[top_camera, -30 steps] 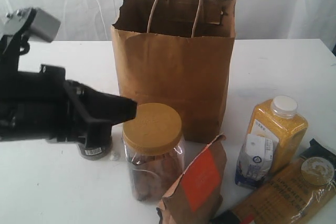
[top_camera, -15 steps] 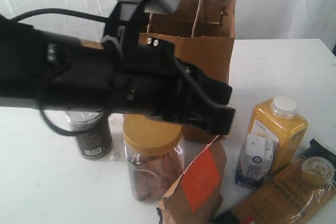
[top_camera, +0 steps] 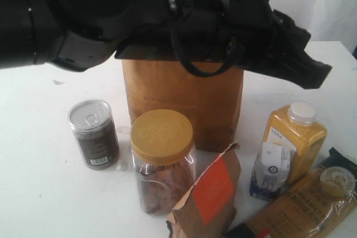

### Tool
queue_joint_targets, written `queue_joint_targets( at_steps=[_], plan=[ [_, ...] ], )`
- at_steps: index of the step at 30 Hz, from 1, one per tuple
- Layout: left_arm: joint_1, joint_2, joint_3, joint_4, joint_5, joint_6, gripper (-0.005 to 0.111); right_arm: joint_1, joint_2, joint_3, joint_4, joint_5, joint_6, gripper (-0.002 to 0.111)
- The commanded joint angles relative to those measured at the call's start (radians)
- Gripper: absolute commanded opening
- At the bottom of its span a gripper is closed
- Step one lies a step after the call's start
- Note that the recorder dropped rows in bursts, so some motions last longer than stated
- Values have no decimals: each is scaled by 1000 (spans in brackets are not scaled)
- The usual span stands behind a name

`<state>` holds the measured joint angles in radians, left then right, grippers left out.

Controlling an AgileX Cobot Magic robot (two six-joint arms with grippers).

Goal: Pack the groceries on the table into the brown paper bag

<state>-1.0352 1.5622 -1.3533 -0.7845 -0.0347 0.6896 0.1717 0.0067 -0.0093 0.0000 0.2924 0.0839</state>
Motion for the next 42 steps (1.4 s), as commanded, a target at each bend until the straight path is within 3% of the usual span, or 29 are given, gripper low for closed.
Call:
queue_joint_targets(
  at_steps=[1,8,14,23,26,27,29,30,32,33,37,42],
  plan=[
    [52,22,-21,-5,-83,73,0,-4,-7,-2,-7,-10,0,0],
    [106,22,-21,-6,-166,128,0,-4,-7,-2,-7,-10,0,0],
    [109,22,-21,-31,-206,320,0,-4,-7,-2,-7,-10,0,0],
    [155,62,-21,-496,-224,753,0,-4,-7,-2,-7,-10,0,0],
    [155,65,-21,-532,-181,833,0,-4,-7,-2,-7,-10,0,0],
    [155,67,-21,-534,-179,833,2,-4,-7,-2,-7,-10,0,0],
    [155,72,-21,-538,-186,833,19,-4,-7,-2,-7,-10,0,0],
    [155,72,-21,-546,-217,833,37,-4,-7,-2,-7,-10,0,0],
    [155,72,-21,-561,-262,831,57,-4,-7,-2,-7,-10,0,0],
    [155,72,-21,-561,-265,831,61,-4,-7,-2,-7,-10,0,0],
    [155,67,-21,-559,-234,833,60,-4,-7,-2,-7,-10,0,0],
    [155,35,-21,-561,-68,826,54,-4,-7,-2,-7,-10,0,0]
  ],
)
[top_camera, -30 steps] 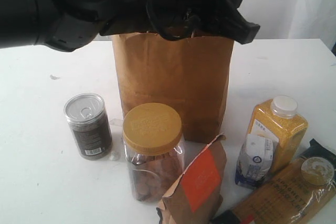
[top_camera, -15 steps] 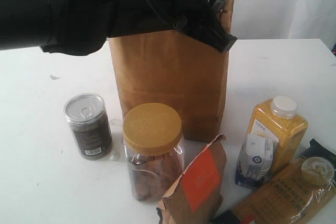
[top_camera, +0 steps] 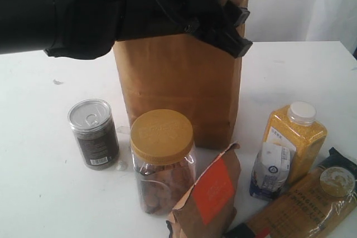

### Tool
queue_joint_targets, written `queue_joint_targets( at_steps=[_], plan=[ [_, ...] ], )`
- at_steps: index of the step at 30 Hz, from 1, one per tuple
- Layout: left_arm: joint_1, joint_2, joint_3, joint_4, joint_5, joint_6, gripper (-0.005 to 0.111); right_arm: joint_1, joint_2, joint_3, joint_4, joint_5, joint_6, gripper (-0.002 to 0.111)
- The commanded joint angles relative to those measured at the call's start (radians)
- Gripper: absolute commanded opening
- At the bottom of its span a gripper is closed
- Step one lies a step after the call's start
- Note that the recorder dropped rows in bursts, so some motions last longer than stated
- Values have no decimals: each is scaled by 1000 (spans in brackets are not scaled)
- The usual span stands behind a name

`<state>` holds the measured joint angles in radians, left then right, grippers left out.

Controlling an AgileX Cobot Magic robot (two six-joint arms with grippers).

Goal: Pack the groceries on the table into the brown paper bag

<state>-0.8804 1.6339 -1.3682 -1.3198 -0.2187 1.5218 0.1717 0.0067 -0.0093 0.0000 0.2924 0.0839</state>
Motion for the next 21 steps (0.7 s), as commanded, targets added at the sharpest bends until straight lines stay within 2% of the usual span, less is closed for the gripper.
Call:
queue_joint_targets(
  at_steps=[1,9,14,21],
  plan=[
    [1,-45,-6,-25,155,-6,52,-4,-7,-2,-7,-10,0,0],
    [1,-128,-6,-79,426,-121,42,-4,-7,-2,-7,-10,0,0],
    [1,-168,-6,-151,682,-123,35,-4,-7,-2,-7,-10,0,0],
    [1,-190,-6,-321,1032,-173,7,-4,-7,-2,-7,-10,0,0]
  ],
)
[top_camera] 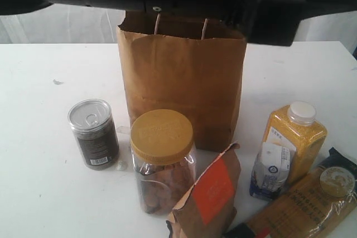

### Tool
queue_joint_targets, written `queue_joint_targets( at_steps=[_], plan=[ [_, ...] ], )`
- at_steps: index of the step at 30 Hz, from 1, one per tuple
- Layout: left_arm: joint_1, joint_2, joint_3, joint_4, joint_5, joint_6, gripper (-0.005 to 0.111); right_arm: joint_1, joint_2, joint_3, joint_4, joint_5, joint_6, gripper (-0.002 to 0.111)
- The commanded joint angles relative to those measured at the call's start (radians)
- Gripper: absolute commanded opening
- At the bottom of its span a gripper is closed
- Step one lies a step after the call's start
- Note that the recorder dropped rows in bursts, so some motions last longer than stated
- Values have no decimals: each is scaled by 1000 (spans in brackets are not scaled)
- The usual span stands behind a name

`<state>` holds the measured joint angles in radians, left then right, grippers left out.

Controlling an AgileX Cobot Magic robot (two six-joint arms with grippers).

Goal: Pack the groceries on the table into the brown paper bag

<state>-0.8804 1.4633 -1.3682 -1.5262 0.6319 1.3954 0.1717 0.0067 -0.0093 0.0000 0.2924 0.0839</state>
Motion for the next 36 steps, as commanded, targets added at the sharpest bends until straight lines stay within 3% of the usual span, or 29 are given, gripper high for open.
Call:
queue_joint_targets(
  at_steps=[1,3,10,14,24,36],
  plan=[
    [1,-19,-6,-139,224,-64,3,-4,-7,-2,-7,-10,0,0],
    [1,-19,-6,-204,317,-97,0,-4,-7,-2,-7,-10,0,0],
    [1,-19,-6,-201,587,-147,0,-4,-7,-2,-7,-10,0,0],
    [-28,-25,-6,-189,589,-171,0,-4,-7,-2,-7,-10,0,0],
    [-226,-35,-6,-176,589,-128,0,-4,-7,-2,-7,-10,0,0],
    [-262,-90,-6,-133,589,-30,0,-4,-7,-2,-7,-10,0,0]
  ],
)
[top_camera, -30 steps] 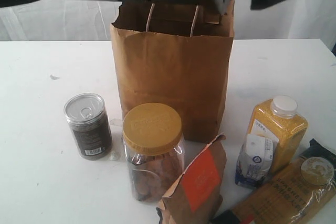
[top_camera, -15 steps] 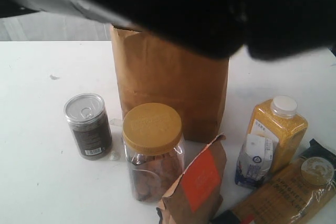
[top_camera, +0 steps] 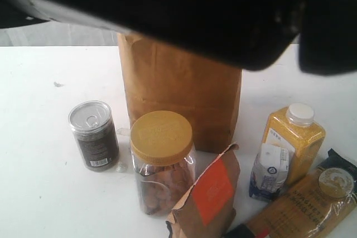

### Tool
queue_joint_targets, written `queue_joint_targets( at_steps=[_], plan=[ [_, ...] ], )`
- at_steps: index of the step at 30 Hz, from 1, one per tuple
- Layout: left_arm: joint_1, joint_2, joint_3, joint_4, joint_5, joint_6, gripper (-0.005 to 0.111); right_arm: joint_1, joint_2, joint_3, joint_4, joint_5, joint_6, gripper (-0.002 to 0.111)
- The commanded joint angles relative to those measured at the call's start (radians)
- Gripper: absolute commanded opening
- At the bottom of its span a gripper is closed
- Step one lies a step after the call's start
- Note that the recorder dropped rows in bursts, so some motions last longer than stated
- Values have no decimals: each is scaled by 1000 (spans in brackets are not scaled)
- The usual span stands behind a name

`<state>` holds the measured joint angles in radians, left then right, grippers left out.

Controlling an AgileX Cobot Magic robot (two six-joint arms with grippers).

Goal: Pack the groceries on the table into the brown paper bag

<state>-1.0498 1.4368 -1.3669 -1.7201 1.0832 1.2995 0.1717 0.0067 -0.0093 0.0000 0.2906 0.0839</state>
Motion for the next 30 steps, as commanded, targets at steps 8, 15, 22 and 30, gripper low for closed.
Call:
queue_joint_targets(
  at_steps=[8,15,22,30],
  plan=[
    [-149,-64,-7,171,47,52,0,-4,-7,-2,-7,-8,0,0],
    [-149,-72,-7,612,-501,-384,0,-4,-7,-2,-7,-8,0,0],
    [-149,-86,-7,1768,-654,-1464,0,-4,-7,-2,-7,-8,0,0],
    [-149,-88,40,2511,-169,-2045,0,-4,-7,-2,-7,-8,0,0]
  ],
)
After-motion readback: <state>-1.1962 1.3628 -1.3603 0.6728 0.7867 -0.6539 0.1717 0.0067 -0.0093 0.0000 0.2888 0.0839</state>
